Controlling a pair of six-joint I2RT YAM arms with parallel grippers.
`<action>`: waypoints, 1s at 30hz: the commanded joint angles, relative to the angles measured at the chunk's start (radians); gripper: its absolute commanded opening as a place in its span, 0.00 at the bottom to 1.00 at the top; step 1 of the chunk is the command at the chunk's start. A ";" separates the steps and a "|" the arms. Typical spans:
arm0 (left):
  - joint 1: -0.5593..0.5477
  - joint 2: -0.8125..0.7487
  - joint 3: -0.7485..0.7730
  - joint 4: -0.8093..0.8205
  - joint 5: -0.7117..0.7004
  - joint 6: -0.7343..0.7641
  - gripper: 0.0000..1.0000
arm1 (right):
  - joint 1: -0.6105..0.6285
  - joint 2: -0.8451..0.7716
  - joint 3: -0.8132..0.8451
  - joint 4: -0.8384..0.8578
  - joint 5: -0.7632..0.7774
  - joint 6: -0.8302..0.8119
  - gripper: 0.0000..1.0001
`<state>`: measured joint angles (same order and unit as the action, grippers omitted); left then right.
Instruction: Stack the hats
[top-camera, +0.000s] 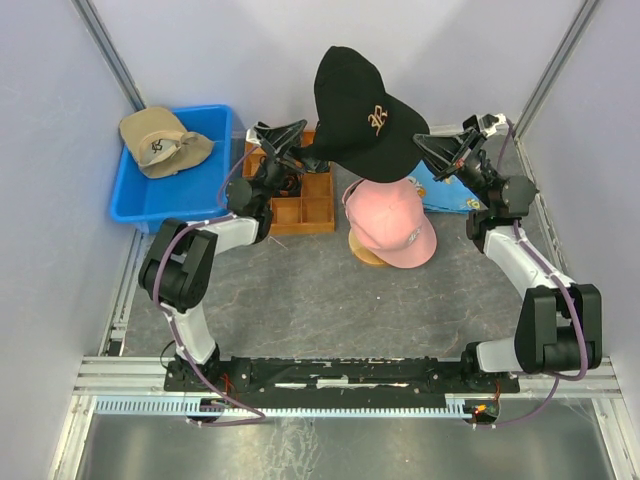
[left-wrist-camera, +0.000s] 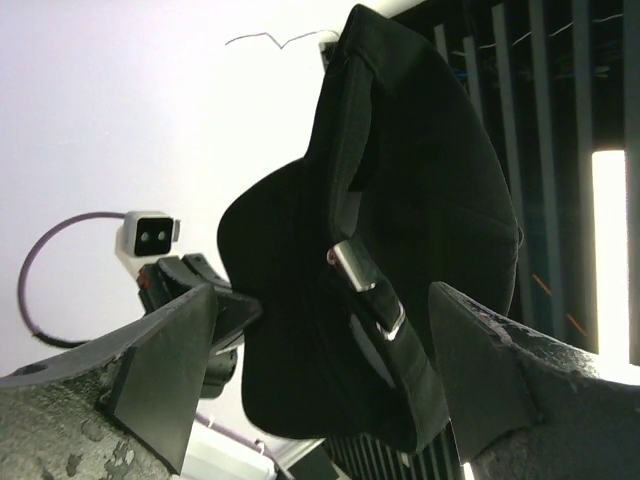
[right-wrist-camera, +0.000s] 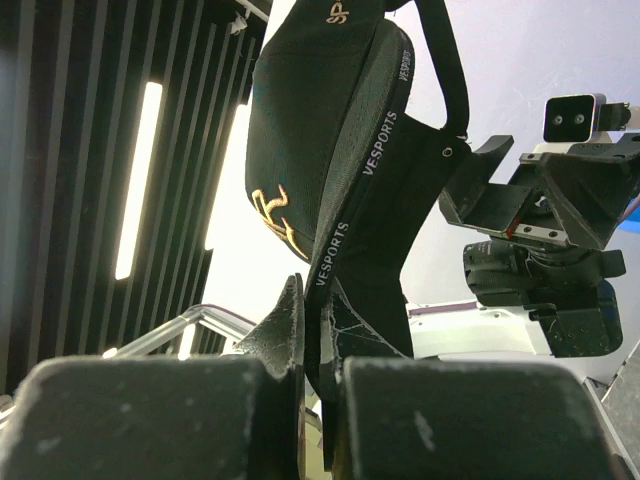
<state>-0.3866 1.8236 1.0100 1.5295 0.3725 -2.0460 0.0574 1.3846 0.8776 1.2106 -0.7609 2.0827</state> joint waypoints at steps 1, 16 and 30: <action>-0.049 0.029 0.080 0.202 -0.127 -0.197 0.92 | 0.010 -0.053 0.009 0.058 -0.003 0.510 0.00; -0.106 0.068 0.138 0.201 -0.315 -0.226 0.86 | 0.021 -0.066 -0.080 0.071 -0.005 0.486 0.00; -0.109 0.125 0.216 0.201 -0.300 -0.235 0.64 | 0.021 -0.070 -0.126 0.107 -0.003 0.519 0.00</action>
<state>-0.4923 1.9282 1.1755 1.5326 0.0792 -2.0712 0.0731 1.3495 0.7467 1.2190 -0.7696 2.0827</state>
